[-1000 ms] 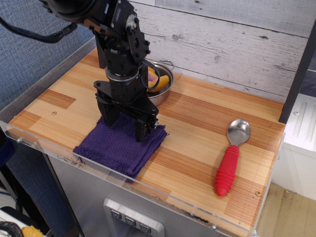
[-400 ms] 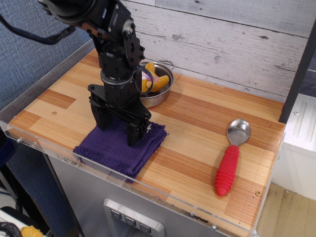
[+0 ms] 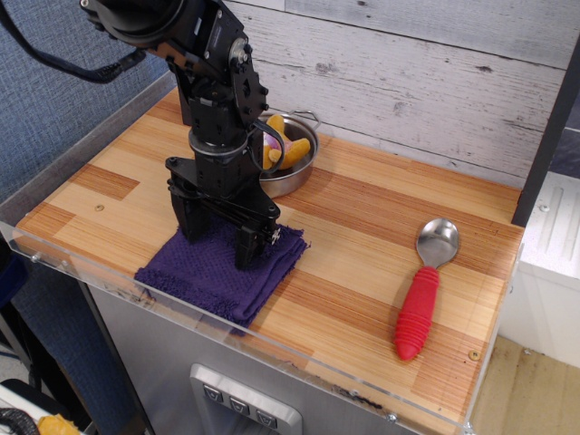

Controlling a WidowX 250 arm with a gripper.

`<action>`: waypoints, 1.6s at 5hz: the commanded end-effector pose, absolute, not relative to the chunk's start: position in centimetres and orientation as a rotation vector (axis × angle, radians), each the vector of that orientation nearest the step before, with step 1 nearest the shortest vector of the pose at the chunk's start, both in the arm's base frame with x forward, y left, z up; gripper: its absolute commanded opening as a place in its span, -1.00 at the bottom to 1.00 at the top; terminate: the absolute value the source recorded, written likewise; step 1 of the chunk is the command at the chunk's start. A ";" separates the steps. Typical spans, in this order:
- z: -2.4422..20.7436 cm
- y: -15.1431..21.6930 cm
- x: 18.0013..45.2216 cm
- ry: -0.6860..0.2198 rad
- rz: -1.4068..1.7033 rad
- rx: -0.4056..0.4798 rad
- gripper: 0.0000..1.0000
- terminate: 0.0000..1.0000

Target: Move the purple cloth at the edge of the corner of the table.

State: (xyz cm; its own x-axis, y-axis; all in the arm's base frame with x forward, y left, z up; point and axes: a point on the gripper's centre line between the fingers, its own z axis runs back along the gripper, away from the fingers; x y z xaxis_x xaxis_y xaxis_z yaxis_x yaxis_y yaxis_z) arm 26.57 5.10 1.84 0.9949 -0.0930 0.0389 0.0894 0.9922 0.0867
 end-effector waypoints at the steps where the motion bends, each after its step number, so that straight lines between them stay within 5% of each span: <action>1: 2.4 4.8 27.2 -0.059 -0.115 0.084 1.00 -1.00; 8: 0.9 -3.3 31.2 -0.067 -0.179 -0.016 1.00 -1.00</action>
State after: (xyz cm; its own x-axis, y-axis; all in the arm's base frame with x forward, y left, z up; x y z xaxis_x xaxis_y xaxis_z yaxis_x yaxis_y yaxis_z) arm 31.70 -2.95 1.27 0.9824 -0.1689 0.0803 0.1697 0.9855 -0.0040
